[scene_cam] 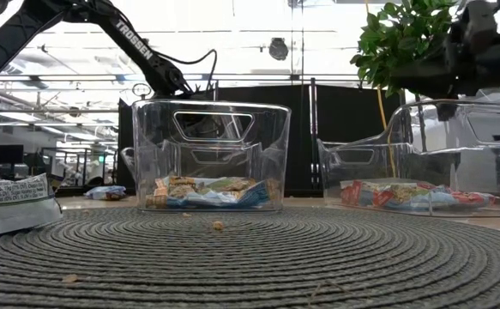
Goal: Pick and place Granola Bars by type
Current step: Put the blue granola bar into the top transparent bin
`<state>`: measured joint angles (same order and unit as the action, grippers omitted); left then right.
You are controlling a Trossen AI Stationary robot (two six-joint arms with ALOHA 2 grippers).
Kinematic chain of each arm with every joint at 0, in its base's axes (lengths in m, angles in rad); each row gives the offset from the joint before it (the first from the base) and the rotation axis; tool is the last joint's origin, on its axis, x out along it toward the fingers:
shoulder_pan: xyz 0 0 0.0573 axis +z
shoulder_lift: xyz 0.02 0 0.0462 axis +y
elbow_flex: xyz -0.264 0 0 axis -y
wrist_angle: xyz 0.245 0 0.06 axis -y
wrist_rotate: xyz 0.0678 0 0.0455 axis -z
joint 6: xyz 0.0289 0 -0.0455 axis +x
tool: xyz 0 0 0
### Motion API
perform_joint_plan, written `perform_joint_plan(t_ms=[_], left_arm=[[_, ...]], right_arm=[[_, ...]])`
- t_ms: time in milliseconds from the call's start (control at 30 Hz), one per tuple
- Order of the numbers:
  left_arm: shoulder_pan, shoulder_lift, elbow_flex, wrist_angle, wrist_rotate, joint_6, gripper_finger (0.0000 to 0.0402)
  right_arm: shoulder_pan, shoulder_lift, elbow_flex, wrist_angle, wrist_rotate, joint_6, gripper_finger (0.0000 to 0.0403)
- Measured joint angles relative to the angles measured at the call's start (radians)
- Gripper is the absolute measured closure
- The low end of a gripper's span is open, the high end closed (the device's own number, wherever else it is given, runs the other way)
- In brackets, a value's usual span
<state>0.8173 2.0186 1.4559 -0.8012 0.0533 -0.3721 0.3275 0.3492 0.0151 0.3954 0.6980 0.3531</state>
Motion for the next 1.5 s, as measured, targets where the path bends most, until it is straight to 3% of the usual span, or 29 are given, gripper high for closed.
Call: perform_joint_plan(t_ms=[267, 367, 567, 833, 1367, 1500], left_arm=[[-0.005, -0.005, 0.0, -0.018, -0.002, -0.015, 0.0382], [-0.009, -0.024, -0.001, -0.035, -0.053, -0.034, 0.038], [-0.007, -0.087, -0.001, -0.033, -0.129, -0.057, 0.0306], [-0.003, -0.166, 0.0, -0.033, -0.137, -0.056, 0.024], [-0.04, -0.517, 0.001, 0.002, -0.043, -0.007, 0.0177], [-0.062, -0.589, 0.001, 0.035, 0.054, -0.016, 0.0169]], right_arm=[[-0.001, 0.0, 0.0, -0.005, 0.035, 0.001, 0.0358], [-0.001, 0.0, 0.0, -0.005, 0.035, 0.002, 0.0358], [-0.001, 0.001, 0.0, -0.004, 0.034, 0.002, 0.0358], [-0.001, 0.001, 0.0, -0.004, 0.034, 0.002, 0.0358], [-0.001, 0.001, 0.0, -0.004, 0.034, 0.002, 0.0358], [-0.001, 0.001, 0.0, -0.004, 0.034, 0.002, 0.0358]])
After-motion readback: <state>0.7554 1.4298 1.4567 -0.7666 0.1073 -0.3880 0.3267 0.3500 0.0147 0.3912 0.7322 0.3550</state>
